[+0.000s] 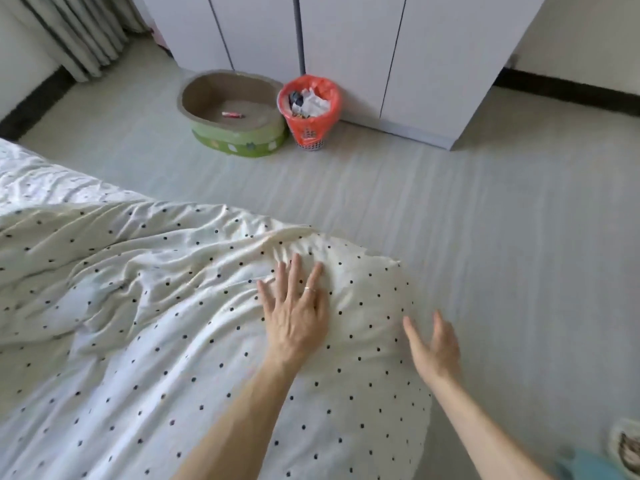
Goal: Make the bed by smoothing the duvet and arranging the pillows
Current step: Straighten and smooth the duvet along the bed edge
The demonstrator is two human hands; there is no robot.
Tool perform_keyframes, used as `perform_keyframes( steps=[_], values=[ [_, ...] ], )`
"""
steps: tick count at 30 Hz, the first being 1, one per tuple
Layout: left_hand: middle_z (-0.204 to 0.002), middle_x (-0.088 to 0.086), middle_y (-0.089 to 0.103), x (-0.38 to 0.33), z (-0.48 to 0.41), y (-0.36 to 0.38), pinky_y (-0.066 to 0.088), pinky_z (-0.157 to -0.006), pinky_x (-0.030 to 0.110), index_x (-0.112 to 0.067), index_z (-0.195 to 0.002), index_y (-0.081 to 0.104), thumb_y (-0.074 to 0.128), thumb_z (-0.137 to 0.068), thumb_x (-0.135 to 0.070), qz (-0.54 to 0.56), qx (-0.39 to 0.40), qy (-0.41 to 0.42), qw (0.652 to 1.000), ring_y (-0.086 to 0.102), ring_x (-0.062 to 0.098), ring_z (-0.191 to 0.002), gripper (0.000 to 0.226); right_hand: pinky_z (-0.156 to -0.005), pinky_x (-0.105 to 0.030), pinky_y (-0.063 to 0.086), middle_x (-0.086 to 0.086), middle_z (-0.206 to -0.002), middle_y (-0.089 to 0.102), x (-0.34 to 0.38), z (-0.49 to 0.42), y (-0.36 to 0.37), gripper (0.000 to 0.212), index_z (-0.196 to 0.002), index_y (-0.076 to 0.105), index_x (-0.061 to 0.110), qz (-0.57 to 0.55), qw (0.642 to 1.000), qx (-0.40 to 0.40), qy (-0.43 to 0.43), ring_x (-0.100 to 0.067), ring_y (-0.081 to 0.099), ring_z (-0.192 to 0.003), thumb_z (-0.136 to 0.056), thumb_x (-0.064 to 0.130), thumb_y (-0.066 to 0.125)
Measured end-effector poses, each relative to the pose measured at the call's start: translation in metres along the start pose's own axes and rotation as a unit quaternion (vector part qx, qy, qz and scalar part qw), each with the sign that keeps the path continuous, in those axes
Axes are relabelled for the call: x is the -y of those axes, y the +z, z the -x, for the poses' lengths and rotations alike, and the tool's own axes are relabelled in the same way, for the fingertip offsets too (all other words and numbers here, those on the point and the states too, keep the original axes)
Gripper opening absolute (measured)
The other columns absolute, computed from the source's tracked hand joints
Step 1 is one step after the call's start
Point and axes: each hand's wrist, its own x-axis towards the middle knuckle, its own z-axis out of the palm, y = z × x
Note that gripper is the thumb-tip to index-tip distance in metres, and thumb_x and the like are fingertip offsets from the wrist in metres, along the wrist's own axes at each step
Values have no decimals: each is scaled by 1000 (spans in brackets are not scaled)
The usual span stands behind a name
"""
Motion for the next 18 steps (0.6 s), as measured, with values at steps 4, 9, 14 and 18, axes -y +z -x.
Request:
perform_keyframes(
  steps=[4,9,14,18],
  values=[
    [-165,-10,-20,-15,14,19,-19,-117,58,-44,-156,-9,16,-103,-55,-43,38,-28,998,-30,17,-149,60,-122,-54,21,-3,-169,16,-44,-18,4,87,-162,13,24,-223,957,62,177,-30,21,-153,-94,73,38],
    [-166,-10,-18,-28,11,27,-22,-116,56,-44,-157,-5,18,-104,-51,-56,2,-66,996,-27,16,-150,59,-120,-53,23,-6,-164,29,-58,-44,3,91,-159,26,24,-274,924,153,220,-30,29,-149,-89,81,34],
    [-164,-12,-24,-66,25,40,-20,-117,56,-49,-155,-6,18,-105,-47,-3,-24,-145,989,-27,12,-149,55,-101,-51,51,-13,-117,74,-36,-64,-7,65,-123,70,17,-384,858,226,256,-34,69,-109,-75,61,73],
    [-165,-9,-22,-96,38,44,-19,-117,58,-47,-156,-6,18,-104,-48,-2,-60,-163,985,-22,15,-151,57,-70,-29,52,-3,-86,75,-10,-52,-55,16,-92,72,7,-342,939,16,24,-21,71,-81,-83,19,77]
  ],
)
